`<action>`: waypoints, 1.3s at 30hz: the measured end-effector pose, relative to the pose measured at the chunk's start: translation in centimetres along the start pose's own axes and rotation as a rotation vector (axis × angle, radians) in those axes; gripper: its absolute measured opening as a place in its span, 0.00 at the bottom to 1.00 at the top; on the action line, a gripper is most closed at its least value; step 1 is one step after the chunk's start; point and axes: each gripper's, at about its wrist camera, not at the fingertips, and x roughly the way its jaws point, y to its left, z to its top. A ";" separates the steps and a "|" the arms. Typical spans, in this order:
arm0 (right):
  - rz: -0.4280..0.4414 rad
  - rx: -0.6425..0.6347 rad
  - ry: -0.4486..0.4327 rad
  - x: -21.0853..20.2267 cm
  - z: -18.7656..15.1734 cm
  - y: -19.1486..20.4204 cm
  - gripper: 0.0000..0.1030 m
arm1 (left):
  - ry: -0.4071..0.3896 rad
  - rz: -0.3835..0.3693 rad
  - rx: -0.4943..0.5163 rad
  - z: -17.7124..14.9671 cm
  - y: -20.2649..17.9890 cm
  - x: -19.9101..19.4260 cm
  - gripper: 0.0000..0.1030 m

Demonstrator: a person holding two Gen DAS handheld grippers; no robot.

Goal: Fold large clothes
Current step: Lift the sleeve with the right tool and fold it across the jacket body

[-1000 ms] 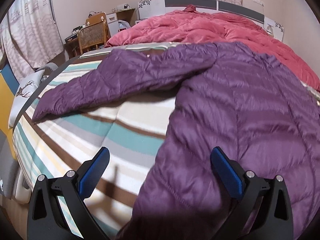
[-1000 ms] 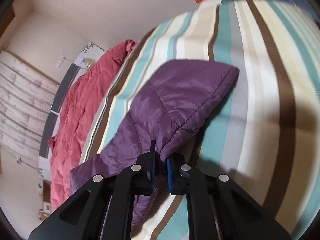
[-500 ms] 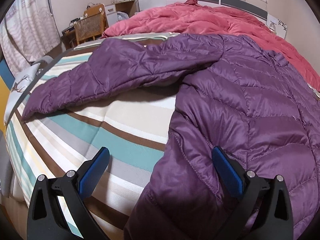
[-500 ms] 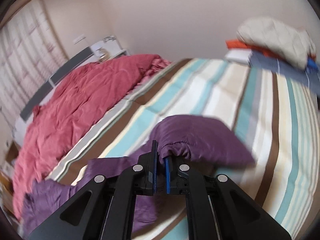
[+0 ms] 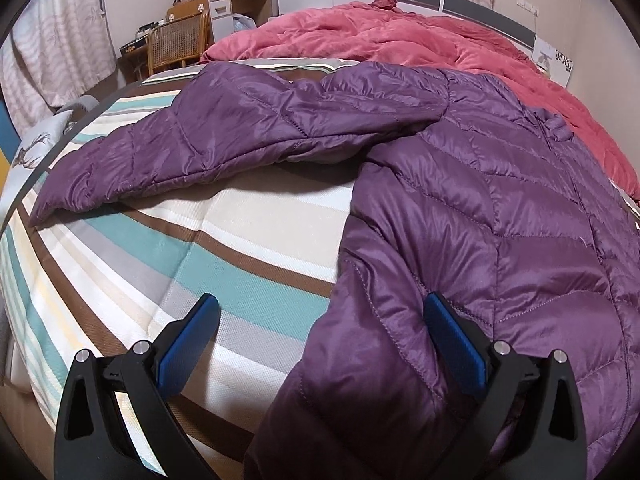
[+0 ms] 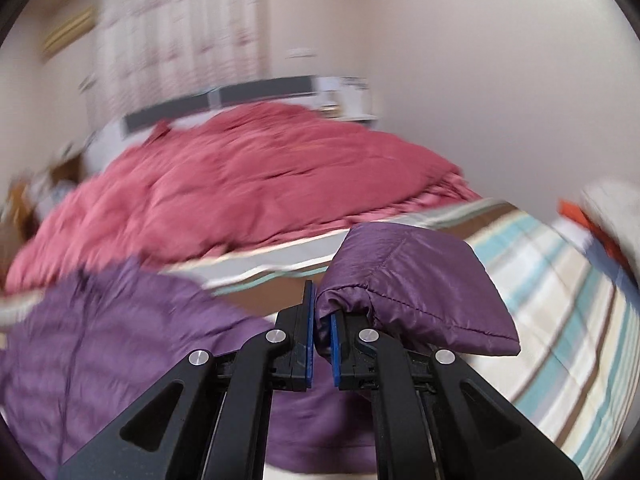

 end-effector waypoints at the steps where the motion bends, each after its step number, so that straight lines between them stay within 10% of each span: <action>1: 0.017 -0.064 -0.001 0.0 -0.4 1.9 0.07 | -0.001 0.002 0.001 0.0 0.0 0.0 0.98; 14: 0.143 -0.707 -0.094 -2.1 -7.3 18.1 0.07 | -0.001 0.001 0.002 0.0 -0.1 0.0 0.98; 27: 0.246 -1.169 -0.125 -3.7 -14.6 21.9 0.07 | 0.002 -0.001 0.003 0.1 -0.1 -0.4 0.98; 39: 0.047 -1.703 -0.459 -6.8 -20.4 24.2 0.07 | -0.045 0.001 -0.025 0.9 0.8 -2.8 0.98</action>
